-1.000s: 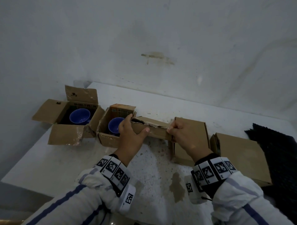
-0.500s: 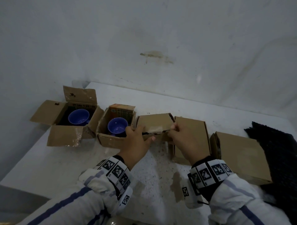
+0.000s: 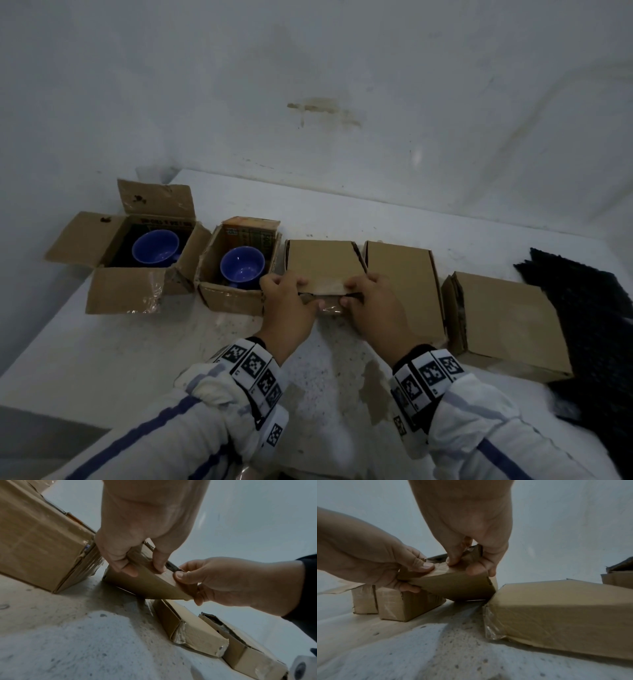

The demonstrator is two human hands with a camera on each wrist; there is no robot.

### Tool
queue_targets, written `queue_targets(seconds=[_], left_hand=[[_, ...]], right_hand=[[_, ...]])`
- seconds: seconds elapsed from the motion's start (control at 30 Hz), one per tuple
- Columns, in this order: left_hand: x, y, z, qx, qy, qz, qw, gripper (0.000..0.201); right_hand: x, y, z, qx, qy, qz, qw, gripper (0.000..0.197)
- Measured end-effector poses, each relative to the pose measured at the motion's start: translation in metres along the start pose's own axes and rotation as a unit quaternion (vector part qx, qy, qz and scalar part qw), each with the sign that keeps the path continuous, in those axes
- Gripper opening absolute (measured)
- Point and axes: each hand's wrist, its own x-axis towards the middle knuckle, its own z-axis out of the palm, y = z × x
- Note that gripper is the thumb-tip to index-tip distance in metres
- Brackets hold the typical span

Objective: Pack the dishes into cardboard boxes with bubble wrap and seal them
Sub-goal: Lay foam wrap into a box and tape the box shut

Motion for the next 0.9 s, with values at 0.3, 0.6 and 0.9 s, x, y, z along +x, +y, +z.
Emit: queue_targets(seconds=[0.3, 0.6, 0.9], left_hand=[[0.0001, 0.0006, 0.0048, -0.024, -0.011, -0.017, 1.0, 0.049], [0.0024, -0.0021, 0.0065, -0.044, -0.008, -0.024, 0.999, 0.038], [0.0032, -0.0029, 0.0063, -0.033, 0.008, -0.013, 0.999, 0.029]], right_hand=[[0.0013, 0.0017, 0.0064, 0.032, 0.012, 0.015, 0.999, 0.047], [0.0017, 0.0057, 0.0068, 0.045, -0.002, 0.01, 0.999, 0.039], [0.0037, 0.0092, 0.0093, 0.042, 0.023, -0.007, 0.999, 0.03]])
